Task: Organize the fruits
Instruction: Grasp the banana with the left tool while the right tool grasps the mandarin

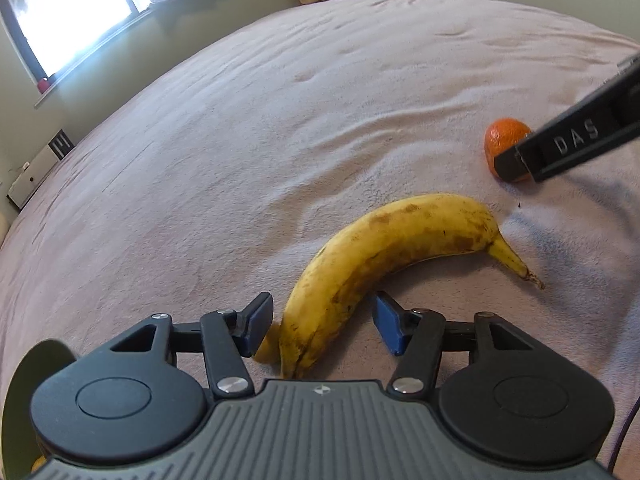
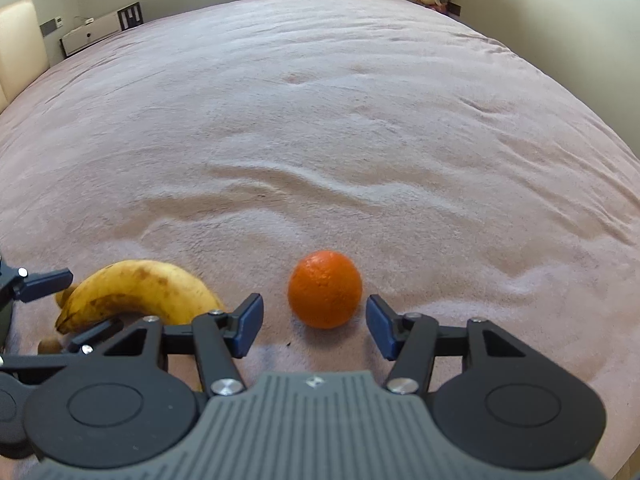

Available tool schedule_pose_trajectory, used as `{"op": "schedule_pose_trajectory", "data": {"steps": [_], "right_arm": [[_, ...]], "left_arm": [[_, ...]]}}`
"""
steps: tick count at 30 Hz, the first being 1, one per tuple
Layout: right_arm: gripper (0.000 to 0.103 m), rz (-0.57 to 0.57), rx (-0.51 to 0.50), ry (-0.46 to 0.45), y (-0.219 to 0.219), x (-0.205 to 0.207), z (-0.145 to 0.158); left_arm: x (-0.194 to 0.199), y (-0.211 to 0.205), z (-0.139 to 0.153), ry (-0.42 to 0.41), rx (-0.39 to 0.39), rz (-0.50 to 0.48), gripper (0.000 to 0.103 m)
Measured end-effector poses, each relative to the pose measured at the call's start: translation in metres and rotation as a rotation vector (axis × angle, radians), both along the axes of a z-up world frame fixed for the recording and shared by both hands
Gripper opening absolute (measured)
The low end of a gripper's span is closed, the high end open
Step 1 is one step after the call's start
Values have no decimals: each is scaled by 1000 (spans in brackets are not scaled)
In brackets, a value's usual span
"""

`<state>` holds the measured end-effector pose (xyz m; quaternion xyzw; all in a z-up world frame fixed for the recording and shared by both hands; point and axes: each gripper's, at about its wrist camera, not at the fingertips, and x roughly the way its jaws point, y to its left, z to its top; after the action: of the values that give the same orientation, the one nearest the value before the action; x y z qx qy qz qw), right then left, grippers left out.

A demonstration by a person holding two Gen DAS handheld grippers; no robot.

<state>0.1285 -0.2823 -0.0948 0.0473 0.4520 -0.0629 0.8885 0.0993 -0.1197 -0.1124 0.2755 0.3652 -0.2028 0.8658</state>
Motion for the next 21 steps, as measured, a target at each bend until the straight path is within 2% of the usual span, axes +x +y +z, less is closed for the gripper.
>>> {"op": "schedule_pose_trajectory", "data": {"steps": [4,8,15,21], "right_arm": [[50,-9,5,11,-2,7,-6],[42,-20,4,22,-3,10,-9],[41,-12,-1,17,-1,7,-4],[40,20,4,-7,8,-2,9]], "left_arm": [[3,-4,-6,-2,20,-12,60],[5,-5,-6,5,13,-20,56],[2,-8,-3,16,34,-17,51],[-3,-11,10,77,28,29,45]]}}
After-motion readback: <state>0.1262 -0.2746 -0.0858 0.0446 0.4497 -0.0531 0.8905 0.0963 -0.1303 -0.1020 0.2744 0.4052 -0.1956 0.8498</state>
